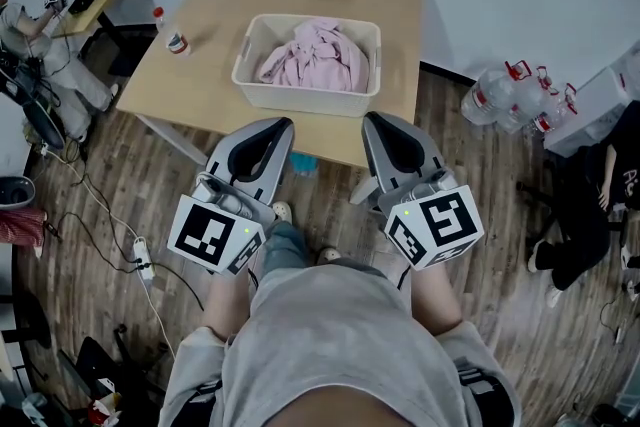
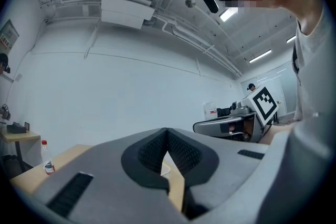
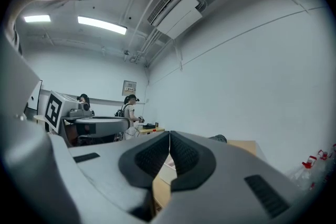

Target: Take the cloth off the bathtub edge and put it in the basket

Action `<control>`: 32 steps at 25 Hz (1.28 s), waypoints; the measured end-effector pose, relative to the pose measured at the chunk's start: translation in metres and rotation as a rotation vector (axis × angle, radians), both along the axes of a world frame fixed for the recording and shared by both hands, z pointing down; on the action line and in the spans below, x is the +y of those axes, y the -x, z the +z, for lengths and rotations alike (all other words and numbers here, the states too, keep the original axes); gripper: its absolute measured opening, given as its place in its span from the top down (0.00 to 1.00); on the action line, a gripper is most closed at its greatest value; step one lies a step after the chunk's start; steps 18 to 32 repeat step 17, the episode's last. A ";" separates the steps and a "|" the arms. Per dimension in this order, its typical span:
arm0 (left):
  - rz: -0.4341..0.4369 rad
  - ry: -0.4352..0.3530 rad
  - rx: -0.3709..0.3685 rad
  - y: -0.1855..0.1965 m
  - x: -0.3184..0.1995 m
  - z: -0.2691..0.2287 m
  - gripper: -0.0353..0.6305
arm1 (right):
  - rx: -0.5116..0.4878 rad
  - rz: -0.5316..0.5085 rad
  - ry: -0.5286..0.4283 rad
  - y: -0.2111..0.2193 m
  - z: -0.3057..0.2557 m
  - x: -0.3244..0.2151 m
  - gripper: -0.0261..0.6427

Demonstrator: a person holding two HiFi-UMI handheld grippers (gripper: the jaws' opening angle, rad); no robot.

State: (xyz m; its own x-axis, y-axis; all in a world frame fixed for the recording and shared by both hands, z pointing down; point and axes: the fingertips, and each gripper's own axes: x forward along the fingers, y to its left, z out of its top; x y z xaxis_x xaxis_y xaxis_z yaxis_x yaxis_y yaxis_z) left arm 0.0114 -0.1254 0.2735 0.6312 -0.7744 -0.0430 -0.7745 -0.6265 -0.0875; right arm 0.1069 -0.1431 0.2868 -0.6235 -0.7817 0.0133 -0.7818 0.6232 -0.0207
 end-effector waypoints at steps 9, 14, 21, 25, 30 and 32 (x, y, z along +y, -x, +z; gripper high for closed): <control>0.009 0.001 -0.005 -0.002 -0.001 0.001 0.94 | 0.000 0.003 -0.011 0.001 -0.001 0.001 0.94; 0.005 0.005 -0.004 0.003 -0.002 0.000 0.94 | 0.000 -0.009 -0.011 0.007 -0.003 0.000 0.94; -0.001 0.006 -0.002 0.008 -0.004 0.001 0.94 | -0.005 -0.007 -0.008 0.010 -0.002 -0.001 0.94; -0.001 0.006 -0.002 0.008 -0.004 0.001 0.94 | -0.005 -0.007 -0.008 0.010 -0.002 -0.001 0.94; -0.001 0.006 -0.002 0.008 -0.004 0.001 0.94 | -0.005 -0.007 -0.008 0.010 -0.002 -0.001 0.94; -0.001 0.006 -0.002 0.008 -0.004 0.001 0.94 | -0.005 -0.007 -0.008 0.010 -0.002 -0.001 0.94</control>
